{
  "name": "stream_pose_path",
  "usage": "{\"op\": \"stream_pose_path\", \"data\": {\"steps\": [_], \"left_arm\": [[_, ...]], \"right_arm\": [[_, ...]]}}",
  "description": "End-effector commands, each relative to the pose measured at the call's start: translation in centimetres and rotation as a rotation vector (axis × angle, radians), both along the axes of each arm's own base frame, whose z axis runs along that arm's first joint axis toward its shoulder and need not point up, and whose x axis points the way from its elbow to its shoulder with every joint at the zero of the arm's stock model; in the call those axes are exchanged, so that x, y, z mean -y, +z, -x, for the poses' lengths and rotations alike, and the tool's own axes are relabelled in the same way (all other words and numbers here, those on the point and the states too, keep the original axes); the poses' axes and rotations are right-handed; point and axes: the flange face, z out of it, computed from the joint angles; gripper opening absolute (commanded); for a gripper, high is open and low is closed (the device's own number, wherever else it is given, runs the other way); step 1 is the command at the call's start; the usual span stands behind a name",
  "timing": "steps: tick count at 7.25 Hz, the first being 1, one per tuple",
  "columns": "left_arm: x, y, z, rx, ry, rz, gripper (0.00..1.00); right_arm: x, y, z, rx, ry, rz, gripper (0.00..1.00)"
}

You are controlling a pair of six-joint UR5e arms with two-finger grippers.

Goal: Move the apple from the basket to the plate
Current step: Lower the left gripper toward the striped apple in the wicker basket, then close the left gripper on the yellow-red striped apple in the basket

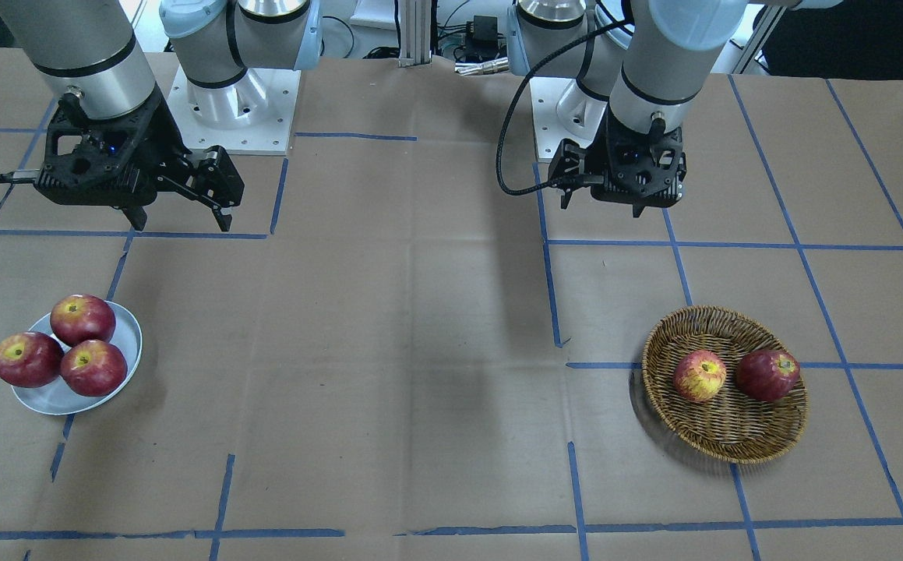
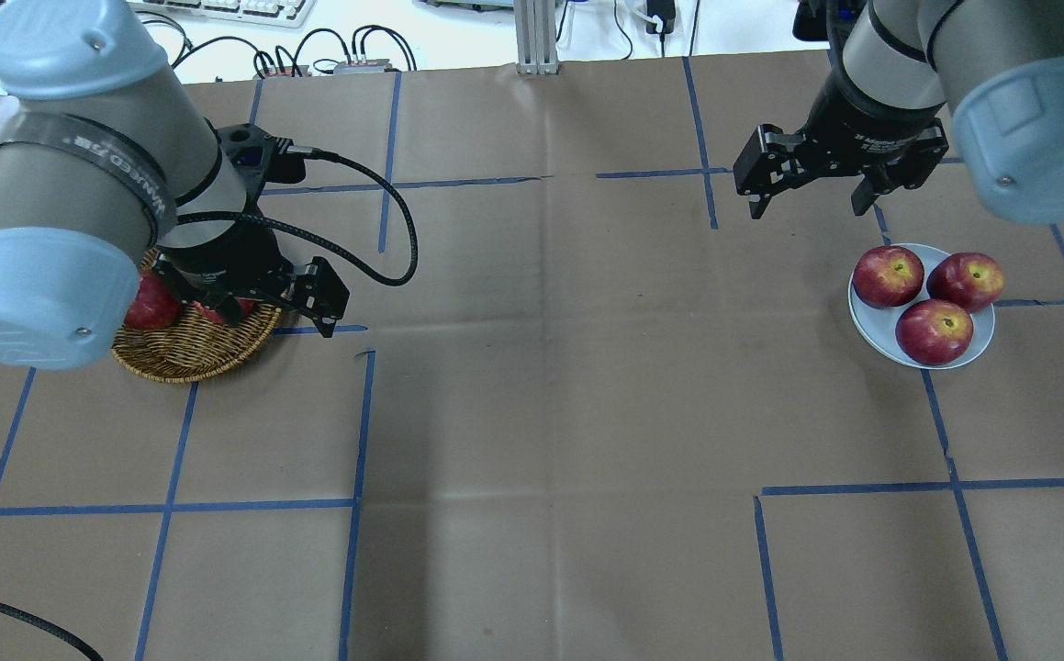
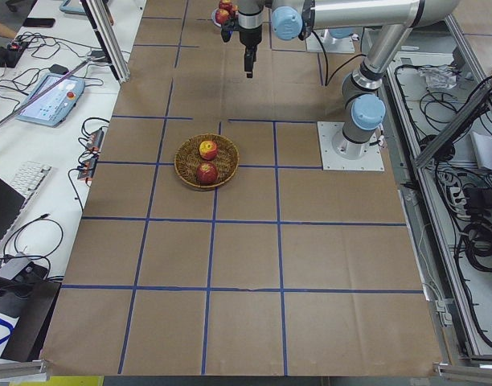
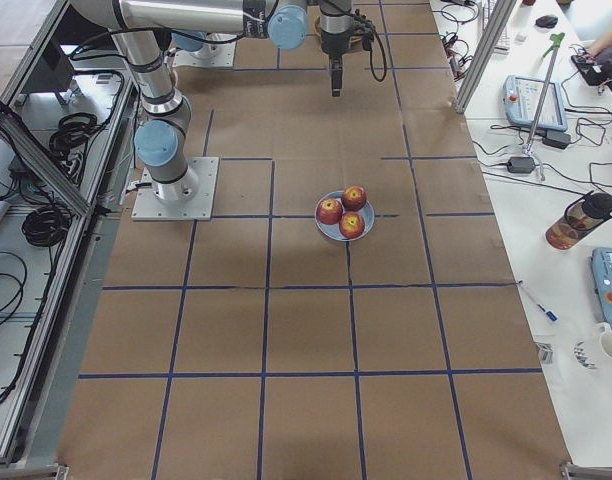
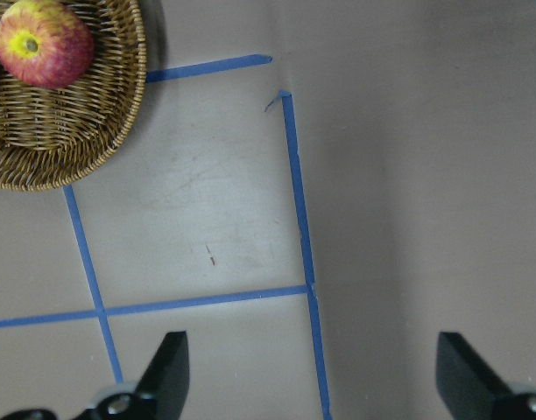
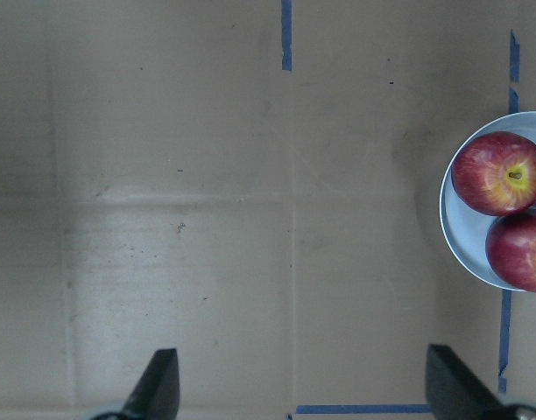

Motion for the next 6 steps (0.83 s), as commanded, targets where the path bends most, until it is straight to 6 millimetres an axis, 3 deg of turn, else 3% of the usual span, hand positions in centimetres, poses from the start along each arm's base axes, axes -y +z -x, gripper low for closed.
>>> {"op": "stream_pose_path", "data": {"steps": [1, 4, 6], "left_arm": [[3.0, -7.0, -3.5, -0.001, -0.119, 0.046, 0.99], [5.7, -11.5, -15.1, -0.02, -0.217, 0.024, 0.99], [9.1, -16.5, -17.9, 0.011, -0.328, 0.082, 0.99]], "right_arm": [[0.0, 0.0, 0.0, 0.0, 0.0, 0.001, 1.0], [0.0, 0.0, 0.0, 0.0, 0.0, -0.001, 1.0], [0.0, -0.1, 0.0, 0.0, 0.0, -0.002, 1.0]]}}
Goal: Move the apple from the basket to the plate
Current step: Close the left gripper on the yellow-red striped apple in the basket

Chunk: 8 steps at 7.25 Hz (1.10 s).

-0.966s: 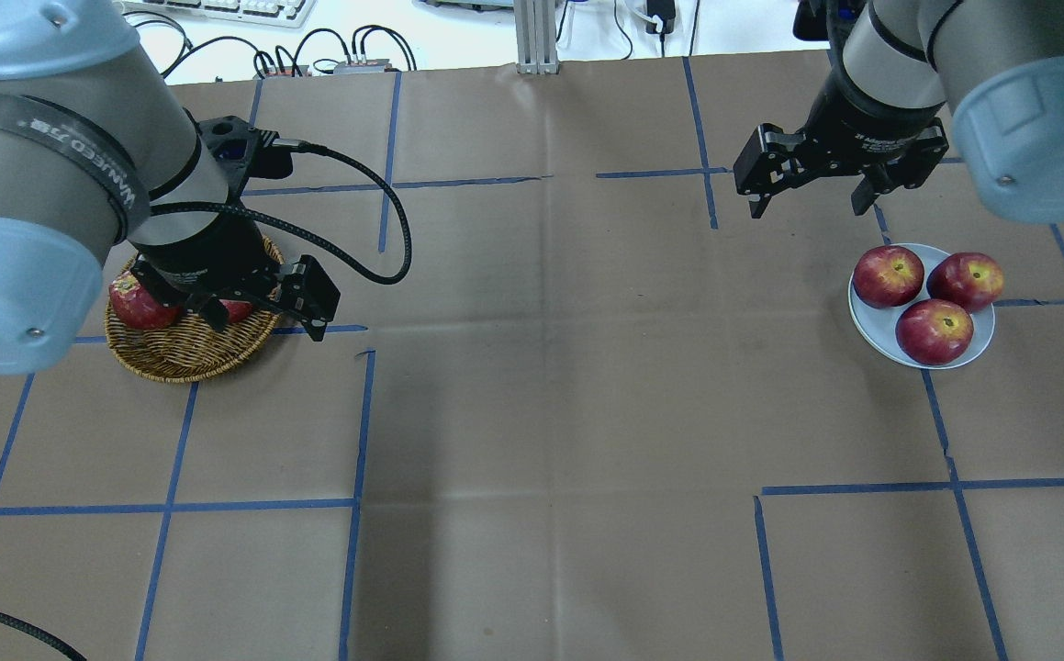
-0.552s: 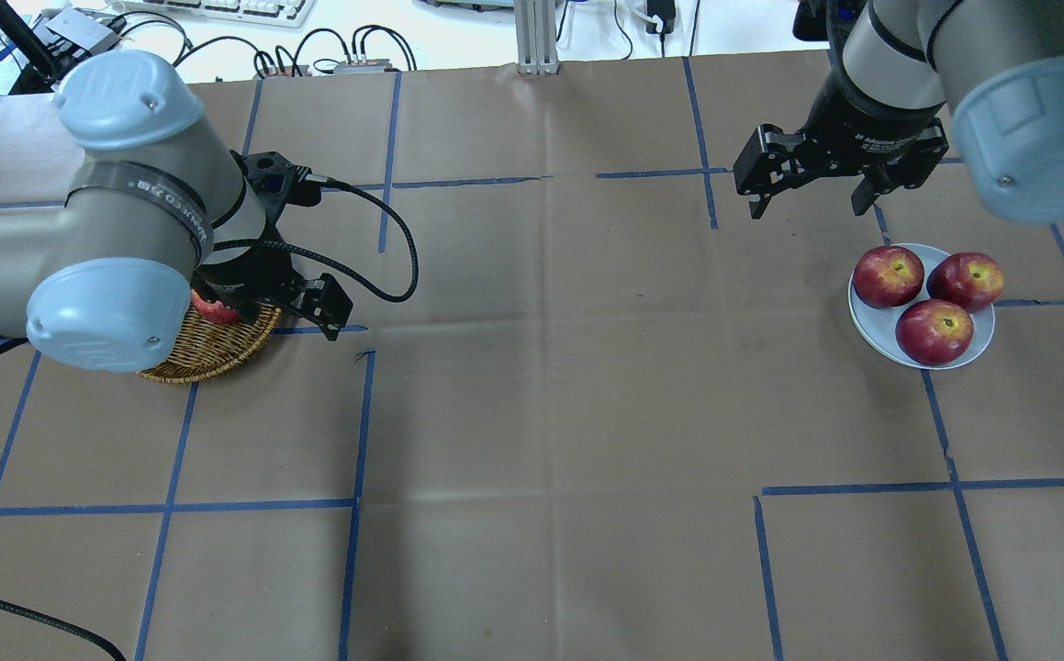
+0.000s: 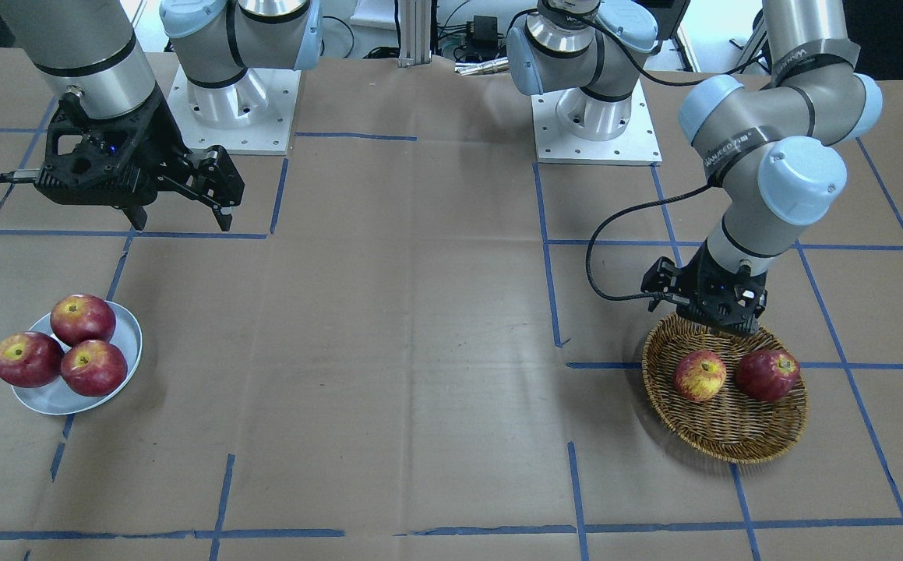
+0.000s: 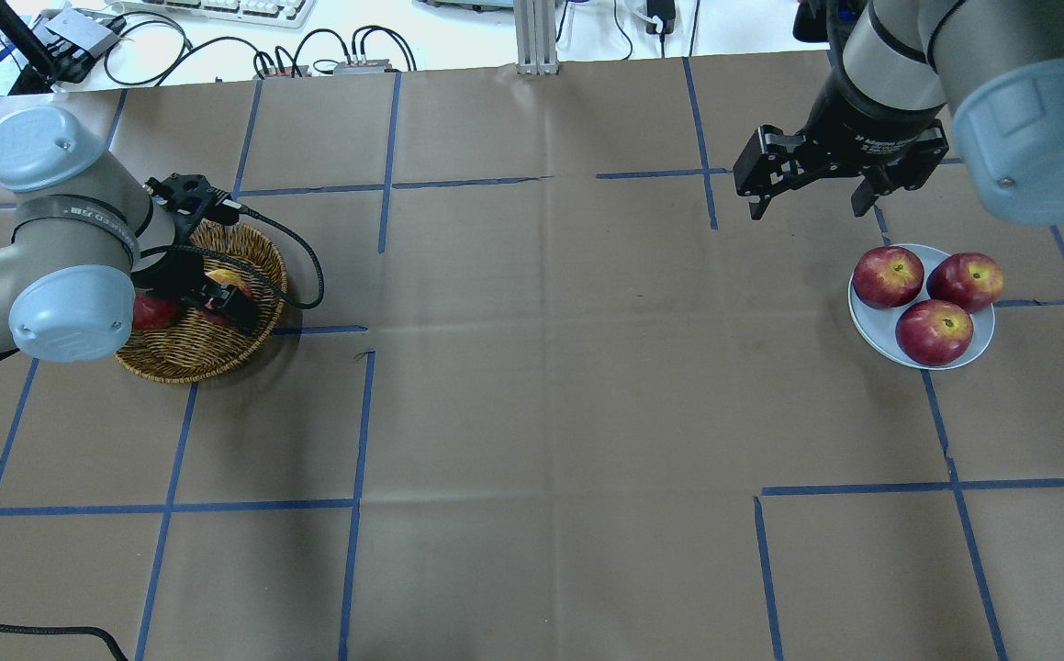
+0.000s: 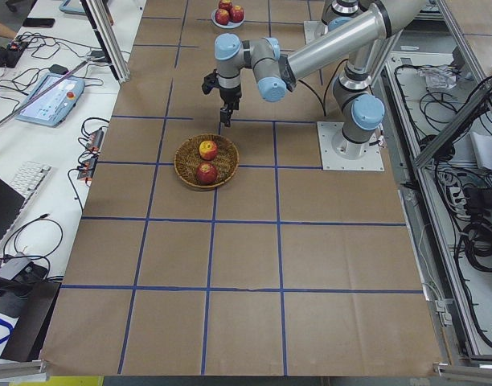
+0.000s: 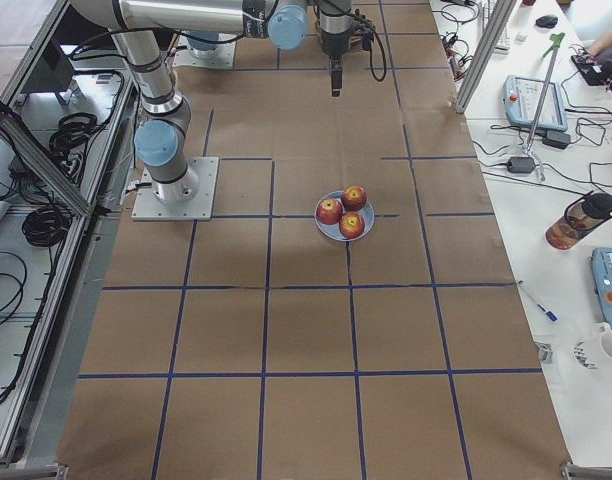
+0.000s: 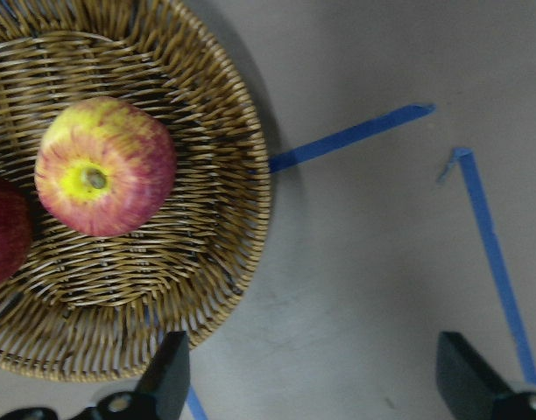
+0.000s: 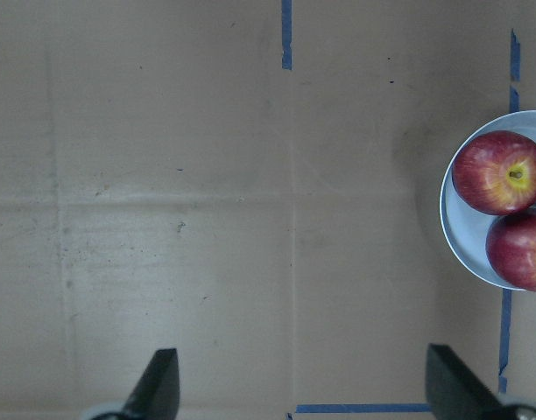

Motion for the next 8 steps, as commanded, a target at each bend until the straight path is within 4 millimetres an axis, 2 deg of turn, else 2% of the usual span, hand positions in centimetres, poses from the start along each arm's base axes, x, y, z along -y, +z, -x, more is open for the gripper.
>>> {"op": "stream_pose_path", "data": {"steps": [1, 4, 8], "left_arm": [[2.5, -3.6, -2.2, 0.007, -0.06, 0.006, 0.99], [3.1, -3.4, -2.7, 0.036, -0.087, 0.01, 0.99], [4.1, -5.3, -3.0, 0.024, -0.093, -0.005, 0.98]], "right_arm": [[0.0, 0.0, 0.1, 0.0, -0.002, -0.001, 1.0], [0.0, 0.0, 0.1, -0.009, -0.001, 0.002, 1.0], [0.0, 0.0, 0.1, -0.009, -0.001, 0.002, 1.0]]}}
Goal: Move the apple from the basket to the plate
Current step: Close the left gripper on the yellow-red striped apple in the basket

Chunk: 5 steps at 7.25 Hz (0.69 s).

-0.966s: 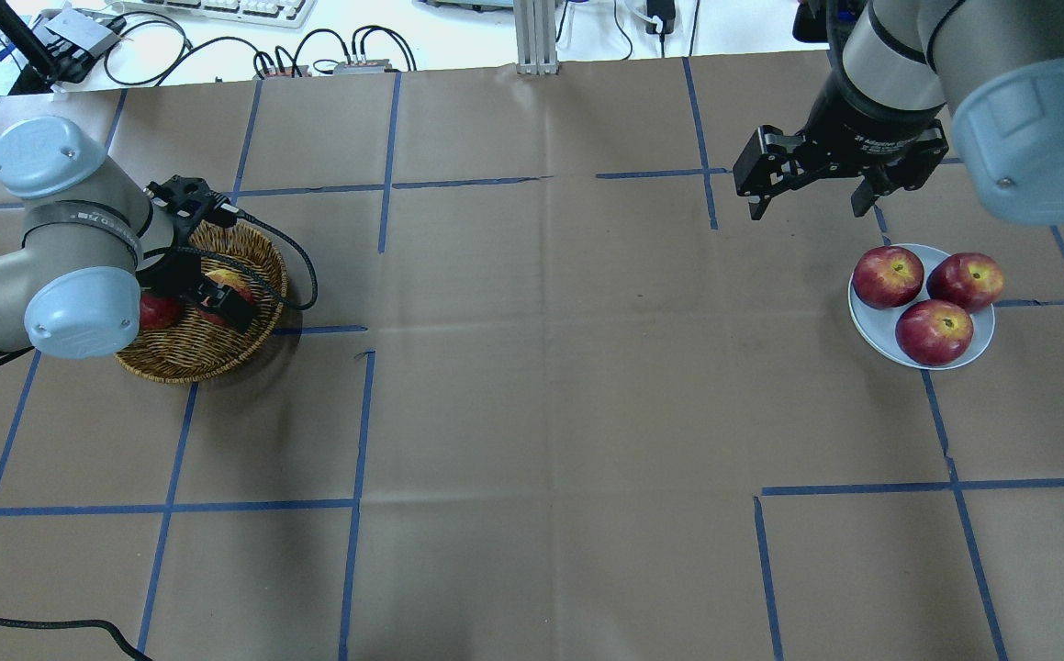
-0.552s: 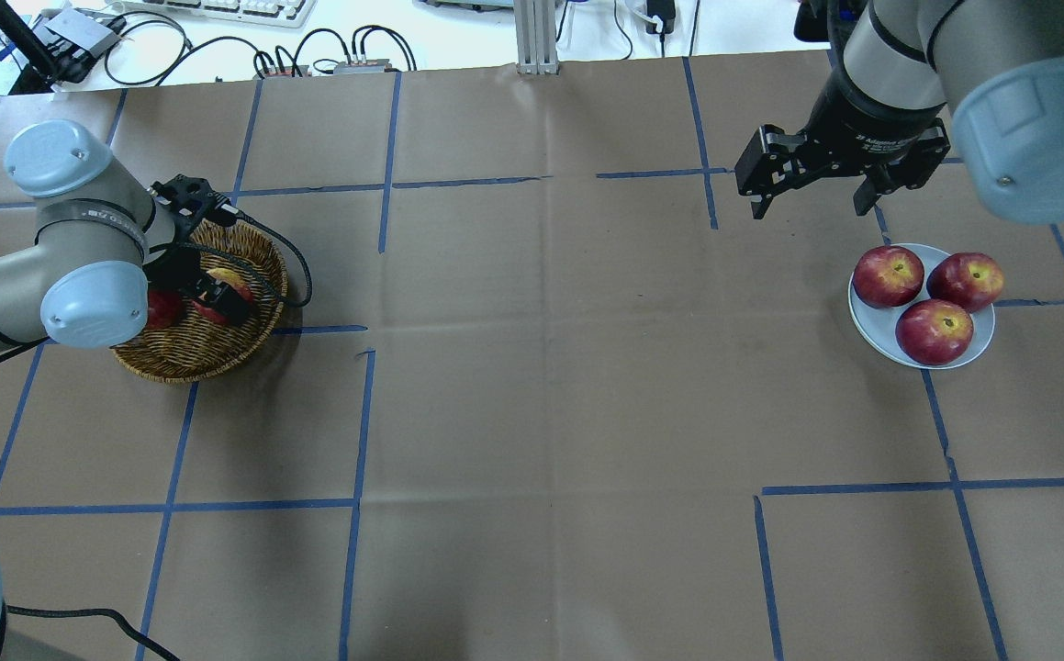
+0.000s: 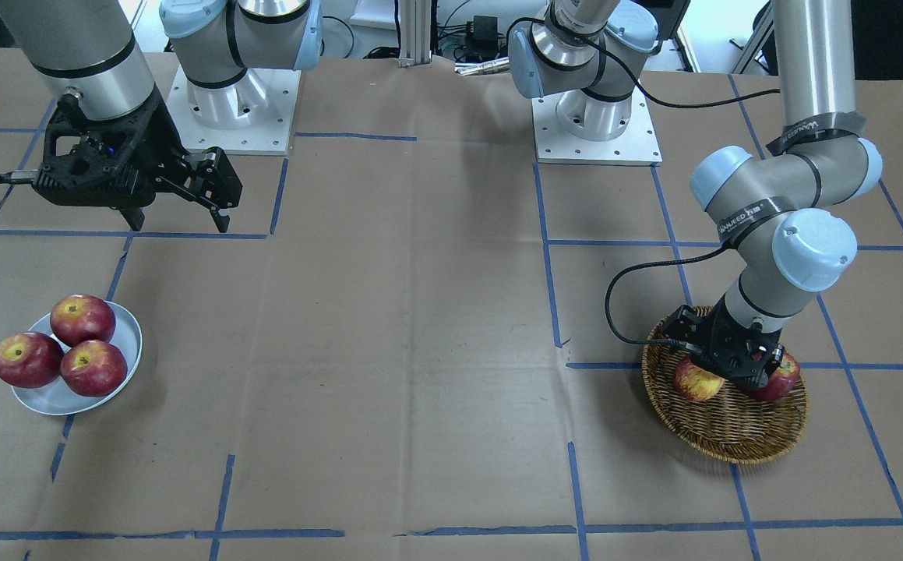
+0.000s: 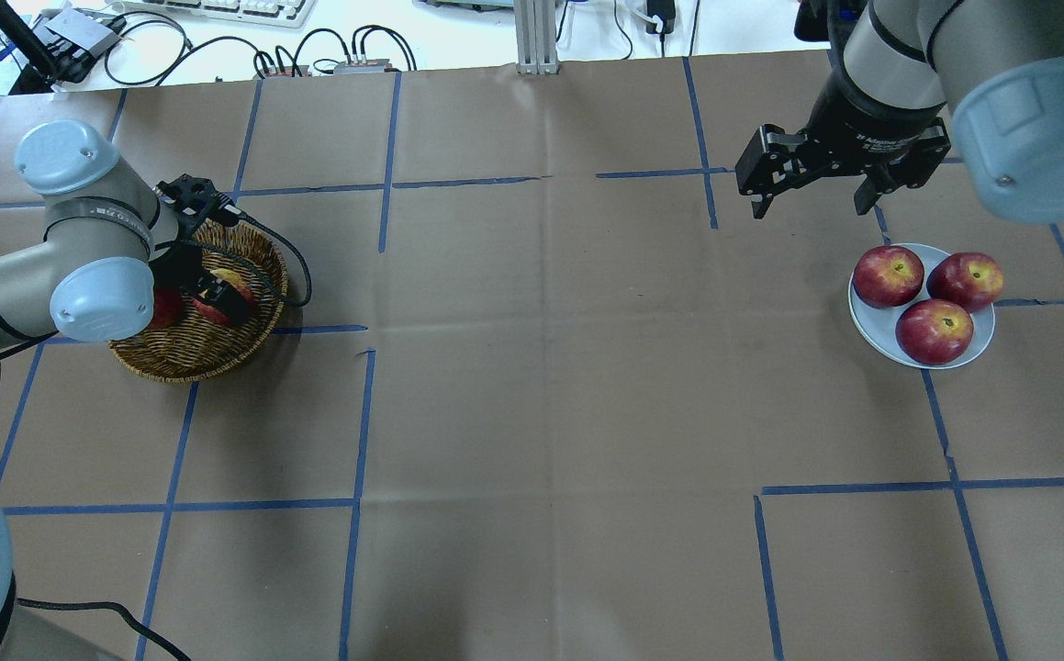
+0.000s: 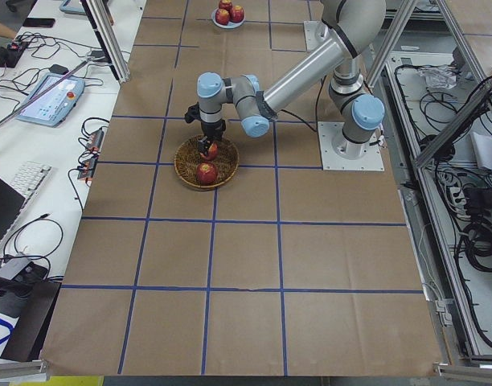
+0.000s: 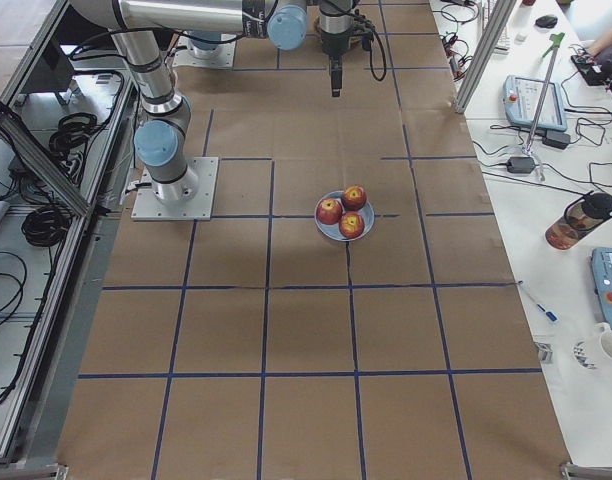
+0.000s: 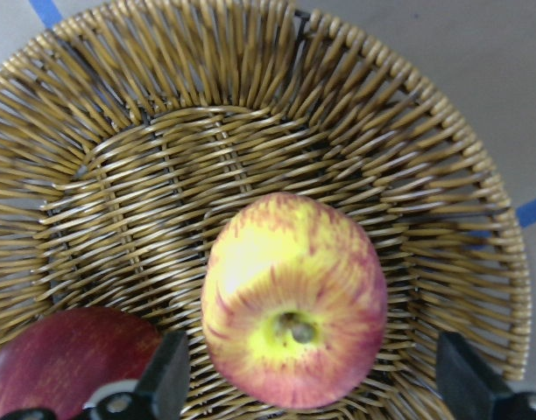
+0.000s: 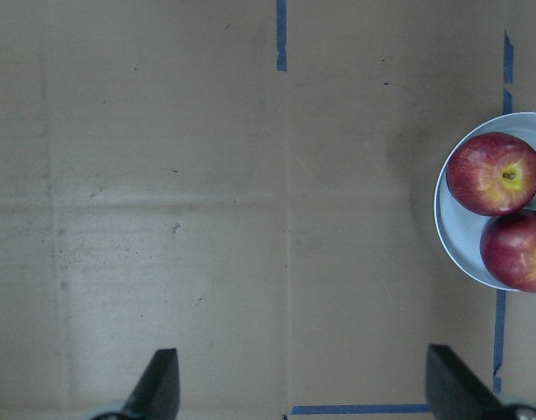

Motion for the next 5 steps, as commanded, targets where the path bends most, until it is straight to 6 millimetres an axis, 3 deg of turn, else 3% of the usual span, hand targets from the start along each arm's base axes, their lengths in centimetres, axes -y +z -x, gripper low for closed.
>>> {"op": "stream_pose_path", "data": {"steps": [1, 5], "left_arm": [[0.9, -0.7, -0.2, -0.004, -0.035, -0.006, 0.97], [1.3, -2.1, -0.3, -0.014, -0.108, -0.029, 0.87]], "right_arm": [[0.0, 0.1, 0.0, 0.0, 0.0, 0.001, 1.0], [0.0, 0.0, 0.0, 0.0, 0.0, 0.0, 1.0]]}}
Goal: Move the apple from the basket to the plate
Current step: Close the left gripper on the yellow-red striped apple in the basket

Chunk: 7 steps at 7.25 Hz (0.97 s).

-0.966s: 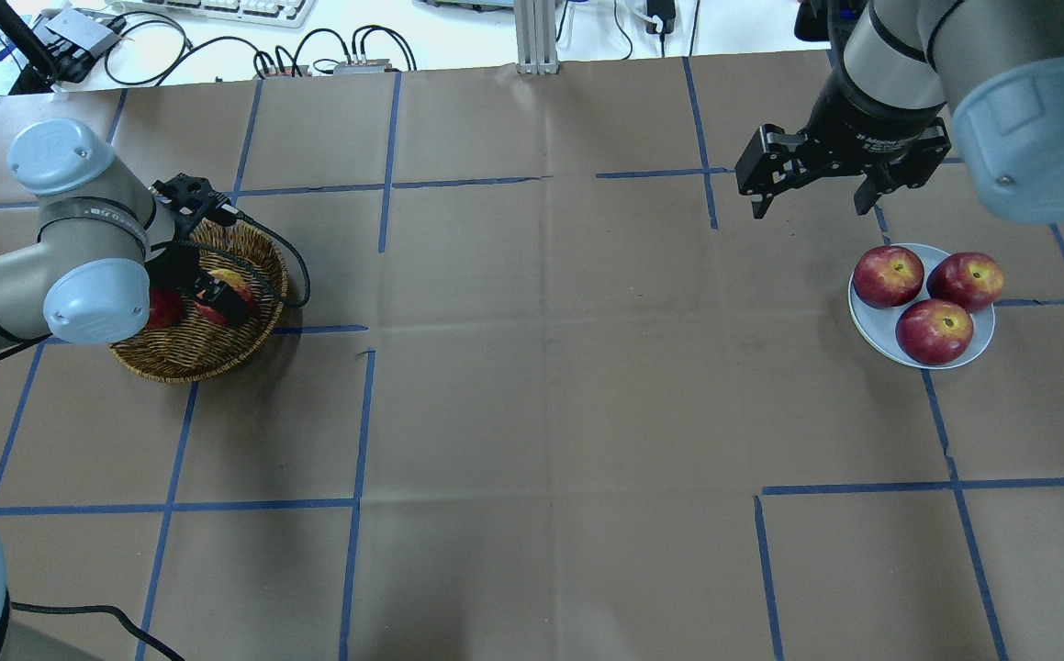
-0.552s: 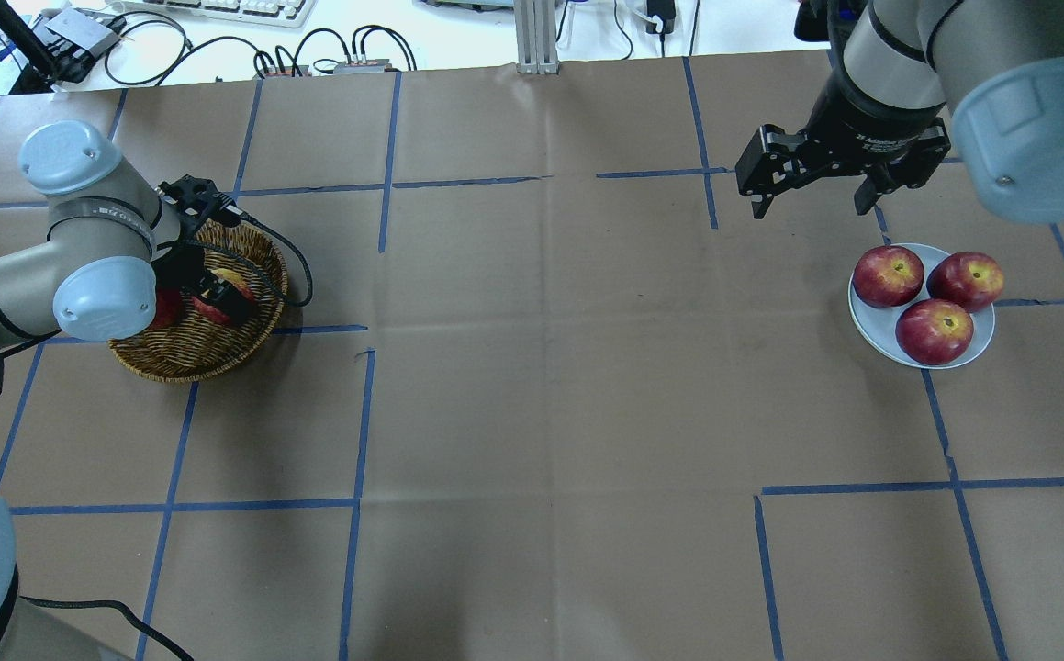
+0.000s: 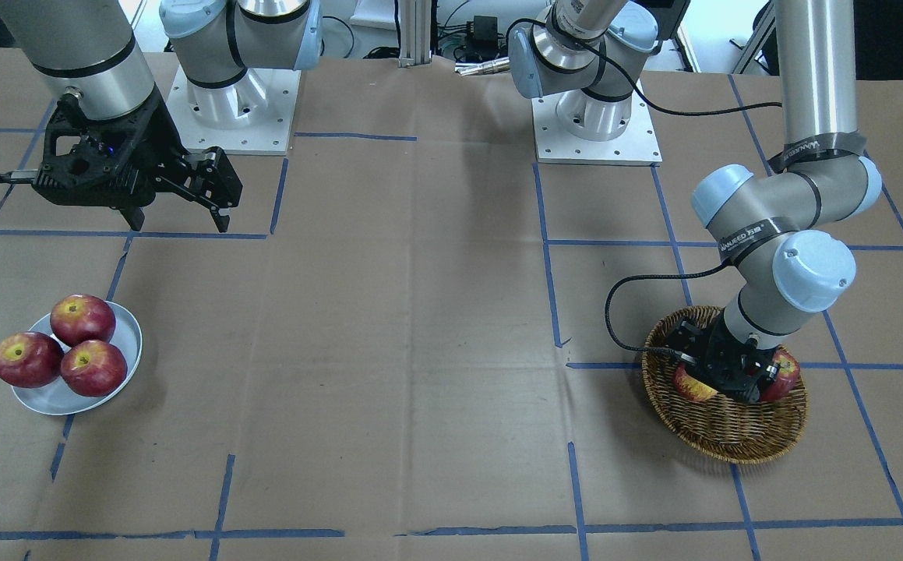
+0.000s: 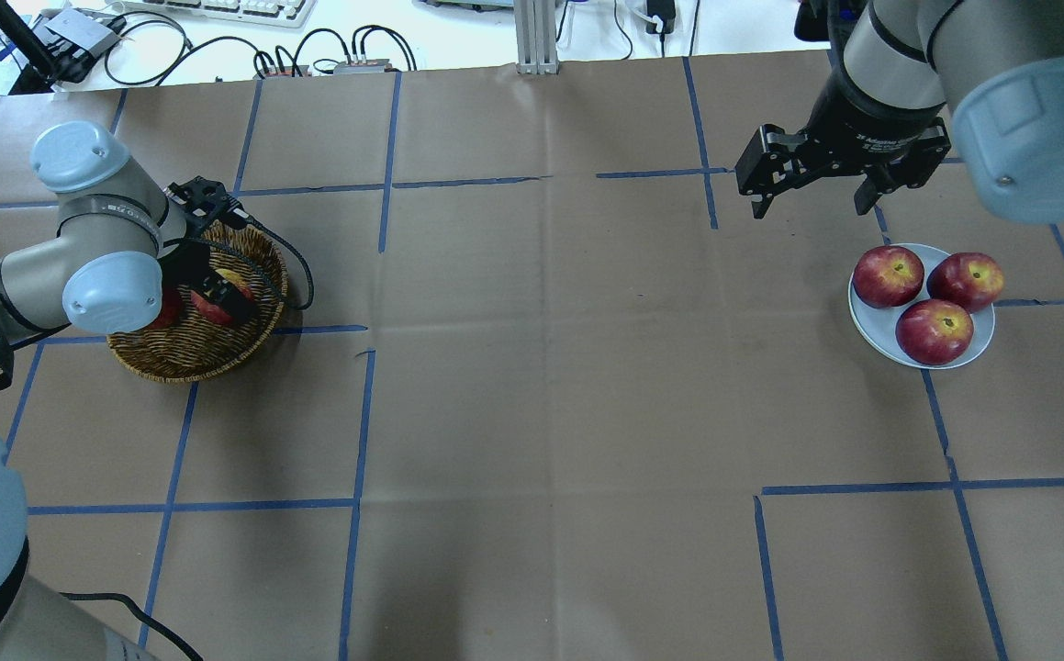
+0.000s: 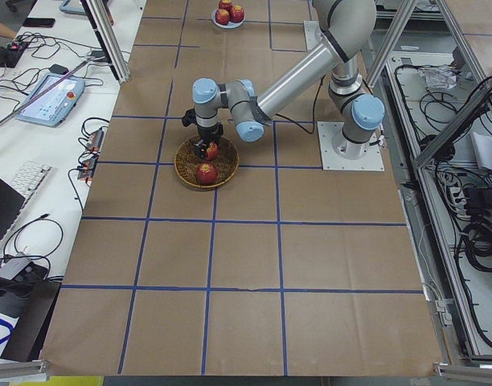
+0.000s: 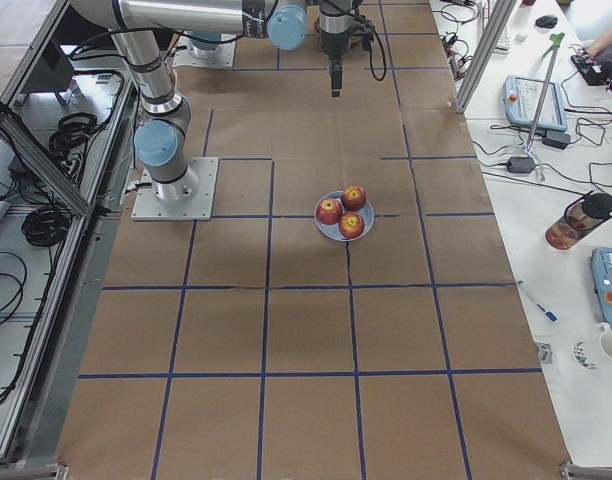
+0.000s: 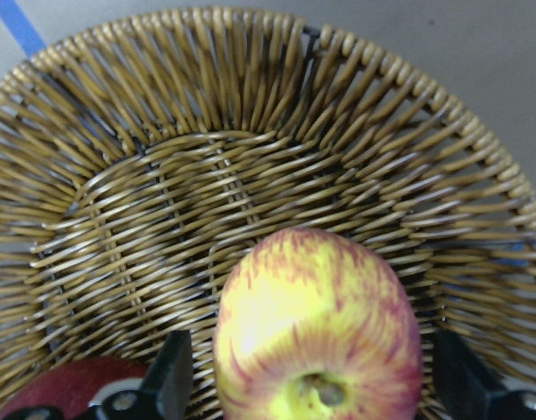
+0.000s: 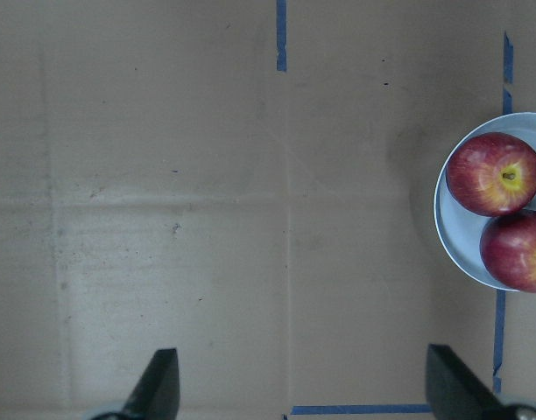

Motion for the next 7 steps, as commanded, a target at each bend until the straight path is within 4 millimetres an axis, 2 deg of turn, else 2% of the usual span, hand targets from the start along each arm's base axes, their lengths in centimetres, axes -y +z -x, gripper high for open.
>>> {"op": "stream_pose_path", "data": {"steps": [1, 4, 5, 6, 7], "left_arm": [[0.2, -0.8, -0.1, -0.002, -0.034, -0.008, 0.78], [0.3, -0.5, 0.1, 0.005, -0.044, 0.004, 0.59], [0.3, 0.6, 1.4, 0.012, -0.053, 0.022, 0.58], [0.6, 2.6, 3.2, 0.02, -0.036, 0.054, 0.58], [0.4, 5.4, 7.2, 0.025, 0.02, 0.102, 0.58]], "right_arm": [[0.0, 0.0, 0.0, 0.0, 0.0, -0.001, 1.0], [0.0, 0.0, 0.0, -0.002, 0.0, 0.001, 1.0], [0.0, 0.0, 0.0, -0.002, 0.0, 0.001, 1.0], [0.0, 0.0, 0.0, -0.002, 0.0, 0.001, 1.0], [0.0, 0.0, 0.1, -0.002, -0.002, 0.001, 1.0]]}}
